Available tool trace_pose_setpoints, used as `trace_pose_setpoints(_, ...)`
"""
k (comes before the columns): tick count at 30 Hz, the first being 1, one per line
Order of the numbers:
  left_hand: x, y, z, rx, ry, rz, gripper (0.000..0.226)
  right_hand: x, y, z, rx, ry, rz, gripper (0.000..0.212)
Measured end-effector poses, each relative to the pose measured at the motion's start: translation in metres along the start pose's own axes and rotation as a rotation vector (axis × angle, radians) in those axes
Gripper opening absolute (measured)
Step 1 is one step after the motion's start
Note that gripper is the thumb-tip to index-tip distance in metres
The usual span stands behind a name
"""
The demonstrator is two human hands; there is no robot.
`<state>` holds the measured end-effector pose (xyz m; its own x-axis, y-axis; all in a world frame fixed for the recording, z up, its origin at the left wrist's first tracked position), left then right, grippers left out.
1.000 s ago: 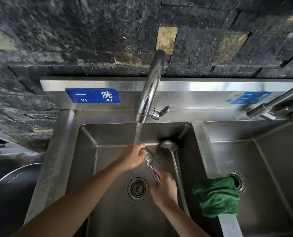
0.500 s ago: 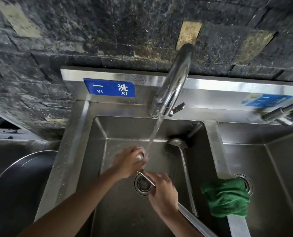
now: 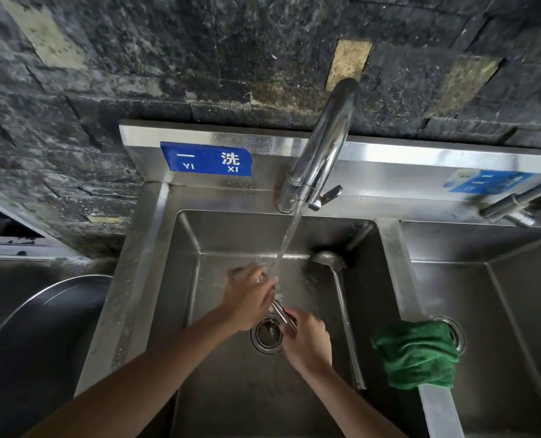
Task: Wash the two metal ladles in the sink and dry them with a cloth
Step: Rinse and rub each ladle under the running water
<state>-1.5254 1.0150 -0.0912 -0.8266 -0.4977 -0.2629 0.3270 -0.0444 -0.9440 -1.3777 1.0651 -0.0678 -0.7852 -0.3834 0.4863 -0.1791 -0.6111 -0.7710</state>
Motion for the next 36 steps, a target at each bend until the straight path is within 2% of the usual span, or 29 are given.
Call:
trace_pose_setpoints(2, -0.024, -0.001, 0.011, 0.037, 0.118, -0.064, 0.040, 0.002, 0.004, -0.006, 0.036, 0.049, -0.041, 0.022)
trace_pose_setpoints(5, -0.040, 0.021, 0.023, 0.170, 0.187, -0.093, 0.056, -0.002, 0.010, -0.015, 0.081, 0.152, -0.134, 0.020)
trace_pose_setpoints(6, -0.040, 0.026, 0.026, 0.196, 0.198, -0.086, 0.061, -0.004, 0.011, -0.017, 0.095, 0.188, -0.227, 0.022)
trace_pose_setpoints(8, -0.040, 0.025, 0.029, 0.141, 0.242, 0.021, 0.064, -0.010, 0.021, -0.017, 0.143, 0.268, -0.497, 0.027)
trace_pose_setpoints(10, -0.040, 0.020, 0.032, 0.085, 0.273, 0.102, 0.058, -0.010, 0.026, -0.014, 0.179, 0.316, -0.685, 0.029)
trace_pose_setpoints(12, -0.036, 0.023, 0.033, 0.100, 0.251, 0.132, 0.049, -0.009, 0.029, -0.010, 0.215, 0.354, -0.804, 0.028)
trace_pose_setpoints(16, -0.026, 0.026, 0.028, 0.098, 0.215, 0.079, 0.031, 0.000, 0.043, -0.003, 0.352, 0.448, -1.057, 0.017)
trace_pose_setpoints(18, -0.015, 0.025, 0.026, 0.107, 0.192, 0.041, 0.036, 0.005, 0.049, 0.005, 0.425, 0.391, -0.972, 0.016)
trace_pose_setpoints(21, 0.004, 0.031, 0.029, 0.182, 0.131, -0.023, 0.028, 0.003, 0.060, 0.019, 0.443, 0.329, -0.754, 0.015)
trace_pose_setpoints(24, 0.020, 0.036, 0.044, 0.230, 0.048, 0.001, 0.043, 0.009, 0.077, 0.024, 0.457, 0.270, -0.631, 0.023)
trace_pose_setpoints(25, 0.024, 0.037, 0.050, 0.216, 0.011, 0.045, 0.043, 0.014, 0.083, 0.024, 0.472, 0.243, -0.606, 0.022)
trace_pose_setpoints(27, 0.042, 0.035, 0.064, 0.156, -0.183, 0.229, 0.039, 0.028, 0.097, 0.024, 0.519, 0.193, -0.575, 0.024)
trace_pose_setpoints(29, 0.067, 0.032, 0.079, -0.016, -0.387, 0.407, 0.039, 0.045, 0.108, 0.021, 0.534, 0.138, -0.566, 0.035)
trace_pose_setpoints(31, 0.085, 0.039, 0.086, -0.104, -0.491, 0.517, 0.038, 0.059, 0.116, 0.015, 0.524, 0.086, -0.557, 0.040)
trace_pose_setpoints(34, 0.100, 0.058, 0.093, -0.023, -0.646, 0.850, 0.043, 0.077, 0.130, 0.013, 0.527, 0.081, -0.571, 0.042)
trace_pose_setpoints(36, 0.106, 0.062, 0.090, 0.013, -0.679, 0.923, 0.048, 0.084, 0.137, 0.012, 0.532, 0.117, -0.615, 0.045)
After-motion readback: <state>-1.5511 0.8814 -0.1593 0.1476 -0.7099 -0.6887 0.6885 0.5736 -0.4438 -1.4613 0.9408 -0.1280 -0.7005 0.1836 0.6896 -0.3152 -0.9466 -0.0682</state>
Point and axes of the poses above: each hand's wrist, its own z-axis away from the middle knuckle, its own y-axis out of the palm, x = y × z, the point moved 8 cm from there along -z, towards the middle knuckle, and after that the axes turned 2 degrees about -y, right-handed, at the moved point
